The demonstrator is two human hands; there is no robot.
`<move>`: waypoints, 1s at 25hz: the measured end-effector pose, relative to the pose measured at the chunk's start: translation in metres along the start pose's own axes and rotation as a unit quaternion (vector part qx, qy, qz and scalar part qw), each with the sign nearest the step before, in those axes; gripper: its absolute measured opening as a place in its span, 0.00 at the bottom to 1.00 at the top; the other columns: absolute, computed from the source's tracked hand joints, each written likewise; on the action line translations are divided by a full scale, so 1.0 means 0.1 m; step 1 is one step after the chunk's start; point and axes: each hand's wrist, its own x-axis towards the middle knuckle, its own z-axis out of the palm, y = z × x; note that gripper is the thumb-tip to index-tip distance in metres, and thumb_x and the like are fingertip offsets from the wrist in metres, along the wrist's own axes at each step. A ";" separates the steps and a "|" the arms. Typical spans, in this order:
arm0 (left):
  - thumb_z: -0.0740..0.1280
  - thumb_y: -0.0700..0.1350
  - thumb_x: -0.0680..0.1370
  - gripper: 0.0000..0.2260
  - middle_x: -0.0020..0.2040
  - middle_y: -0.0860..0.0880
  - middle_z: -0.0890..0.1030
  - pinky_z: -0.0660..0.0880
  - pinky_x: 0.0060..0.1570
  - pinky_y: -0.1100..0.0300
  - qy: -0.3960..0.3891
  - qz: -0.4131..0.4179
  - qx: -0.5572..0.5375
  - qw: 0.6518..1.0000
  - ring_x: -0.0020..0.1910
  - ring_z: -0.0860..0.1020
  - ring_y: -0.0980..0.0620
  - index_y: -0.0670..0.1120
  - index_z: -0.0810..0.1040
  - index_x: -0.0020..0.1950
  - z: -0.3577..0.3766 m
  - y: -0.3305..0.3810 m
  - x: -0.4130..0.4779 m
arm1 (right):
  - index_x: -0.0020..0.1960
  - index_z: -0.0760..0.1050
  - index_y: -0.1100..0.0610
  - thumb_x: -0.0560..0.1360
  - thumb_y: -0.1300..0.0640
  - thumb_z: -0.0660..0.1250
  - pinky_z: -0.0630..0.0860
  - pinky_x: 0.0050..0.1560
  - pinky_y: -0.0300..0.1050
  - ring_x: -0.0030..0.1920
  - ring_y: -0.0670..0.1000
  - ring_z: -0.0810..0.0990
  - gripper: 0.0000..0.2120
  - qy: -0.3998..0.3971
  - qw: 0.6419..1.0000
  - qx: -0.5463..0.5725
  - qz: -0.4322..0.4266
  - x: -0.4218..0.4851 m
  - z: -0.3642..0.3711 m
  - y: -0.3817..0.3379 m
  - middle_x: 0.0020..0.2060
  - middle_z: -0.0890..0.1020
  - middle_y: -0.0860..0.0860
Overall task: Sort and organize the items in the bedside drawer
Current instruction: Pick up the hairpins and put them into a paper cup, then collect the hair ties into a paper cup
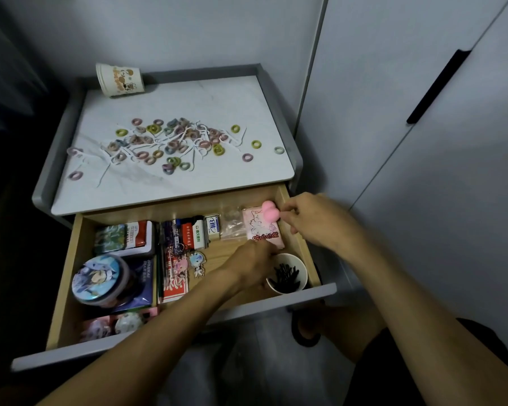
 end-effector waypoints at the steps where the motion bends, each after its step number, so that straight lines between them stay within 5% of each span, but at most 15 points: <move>1: 0.59 0.41 0.82 0.12 0.52 0.41 0.83 0.80 0.46 0.52 -0.005 -0.003 -0.013 1.000 0.42 0.84 0.44 0.42 0.80 0.58 -0.04 -0.01 -0.04 | 0.60 0.79 0.50 0.81 0.48 0.60 0.80 0.52 0.53 0.45 0.51 0.82 0.13 -0.002 1.000 -0.004 -0.004 0.01 0.02 -0.01 0.45 0.83 0.49; 8: 0.60 0.45 0.83 0.13 0.57 0.48 0.80 0.82 0.39 0.54 0.087 -0.046 -0.139 0.985 0.36 0.84 0.49 0.45 0.75 0.66 -0.85 -0.35 -0.50 | 0.56 0.80 0.50 0.81 0.52 0.60 0.81 0.49 0.55 0.47 0.51 0.83 0.11 0.013 0.999 0.007 -0.051 0.10 0.16 -0.31 0.48 0.84 0.49; 17: 0.64 0.43 0.81 0.06 0.47 0.49 0.85 0.75 0.32 0.60 0.324 -0.061 -0.314 0.890 0.34 0.84 0.48 0.47 0.79 0.56 -2.15 -1.05 -0.96 | 0.61 0.80 0.55 0.78 0.58 0.65 0.73 0.53 0.42 0.53 0.48 0.79 0.12 0.034 0.973 -0.005 -0.230 1.04 -0.01 -1.66 0.57 0.82 0.51; 25: 0.64 0.41 0.80 0.06 0.47 0.47 0.84 0.75 0.33 0.59 0.372 -0.073 -0.353 0.855 0.37 0.84 0.46 0.44 0.79 0.55 -2.88 -1.93 -0.64 | 0.75 0.60 0.57 0.74 0.55 0.71 0.69 0.65 0.51 0.70 0.56 0.67 0.34 0.108 0.955 -0.083 -0.262 2.87 0.02 -2.85 0.71 0.68 0.55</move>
